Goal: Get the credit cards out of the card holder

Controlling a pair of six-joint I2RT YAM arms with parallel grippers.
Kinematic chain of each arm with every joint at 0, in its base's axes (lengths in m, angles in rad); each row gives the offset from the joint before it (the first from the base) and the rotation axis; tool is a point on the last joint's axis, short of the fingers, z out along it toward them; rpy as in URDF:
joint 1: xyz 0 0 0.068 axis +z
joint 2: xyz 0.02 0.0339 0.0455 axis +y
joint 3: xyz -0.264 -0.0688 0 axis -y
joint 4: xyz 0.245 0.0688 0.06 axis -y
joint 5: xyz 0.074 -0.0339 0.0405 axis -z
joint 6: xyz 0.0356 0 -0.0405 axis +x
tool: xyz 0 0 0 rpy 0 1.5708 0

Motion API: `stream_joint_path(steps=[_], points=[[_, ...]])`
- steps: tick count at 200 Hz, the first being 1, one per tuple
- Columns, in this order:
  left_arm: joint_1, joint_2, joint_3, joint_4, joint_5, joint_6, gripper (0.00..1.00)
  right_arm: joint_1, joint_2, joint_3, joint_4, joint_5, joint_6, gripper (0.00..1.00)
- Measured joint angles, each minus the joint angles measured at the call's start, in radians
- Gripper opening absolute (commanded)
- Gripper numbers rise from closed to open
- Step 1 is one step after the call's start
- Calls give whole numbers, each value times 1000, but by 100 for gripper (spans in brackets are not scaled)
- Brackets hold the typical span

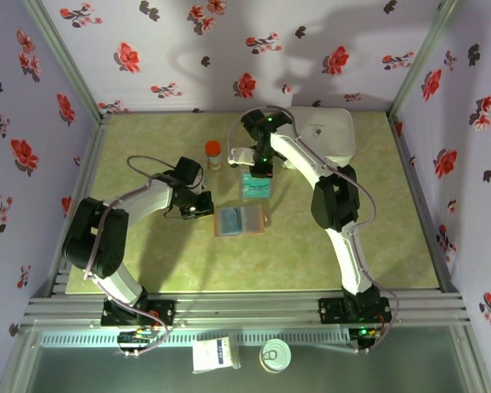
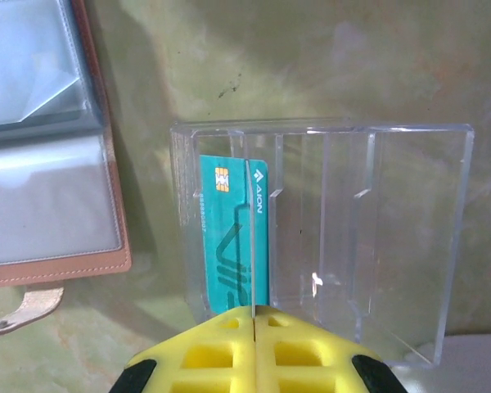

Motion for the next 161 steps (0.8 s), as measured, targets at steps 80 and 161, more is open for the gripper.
stream_joint_path(steps=[80,161], points=[[0,0,0,0,1,-1,12,-17,42,0,-18,-37,2,15],[-10,4,1,14,29,-6,12,-28,-86,-153,101,-43,179,18]])
